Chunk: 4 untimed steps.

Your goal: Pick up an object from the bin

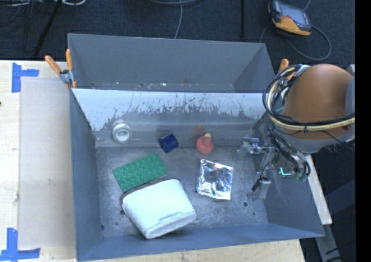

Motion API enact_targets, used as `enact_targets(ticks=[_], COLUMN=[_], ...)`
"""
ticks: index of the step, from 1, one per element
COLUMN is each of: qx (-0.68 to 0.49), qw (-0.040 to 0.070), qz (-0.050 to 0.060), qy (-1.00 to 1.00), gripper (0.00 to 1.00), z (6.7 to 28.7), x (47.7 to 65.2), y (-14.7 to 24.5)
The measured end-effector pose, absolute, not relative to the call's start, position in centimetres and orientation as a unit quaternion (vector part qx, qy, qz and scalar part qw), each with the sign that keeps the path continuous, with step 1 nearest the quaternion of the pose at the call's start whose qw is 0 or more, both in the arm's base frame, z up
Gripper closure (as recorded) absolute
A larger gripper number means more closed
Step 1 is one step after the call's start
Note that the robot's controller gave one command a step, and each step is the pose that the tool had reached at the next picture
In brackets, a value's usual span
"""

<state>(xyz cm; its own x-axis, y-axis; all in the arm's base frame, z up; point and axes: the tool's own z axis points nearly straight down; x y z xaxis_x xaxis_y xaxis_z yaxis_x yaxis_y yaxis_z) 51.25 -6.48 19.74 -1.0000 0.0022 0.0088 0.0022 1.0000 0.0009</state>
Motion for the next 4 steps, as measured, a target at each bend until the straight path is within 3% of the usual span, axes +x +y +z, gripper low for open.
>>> enact_targets(ticks=[1, 2, 3, 4], qx=[-0.079, -0.1, -0.15, -0.224], qw=[0.004, 0.002, -0.001, 0.002], qz=[-0.001, -0.001, 0.0, 0.0], qy=[-0.997, -0.995, -0.989, -0.975], gripper=[0.0, 0.0, 0.0, 0.0], z=[6.6, 10.1, 9.9, 6.9], x=[54.6, 52.0, 54.7, 53.1], y=[-5.4, -1.3, -2.8, -3.0])
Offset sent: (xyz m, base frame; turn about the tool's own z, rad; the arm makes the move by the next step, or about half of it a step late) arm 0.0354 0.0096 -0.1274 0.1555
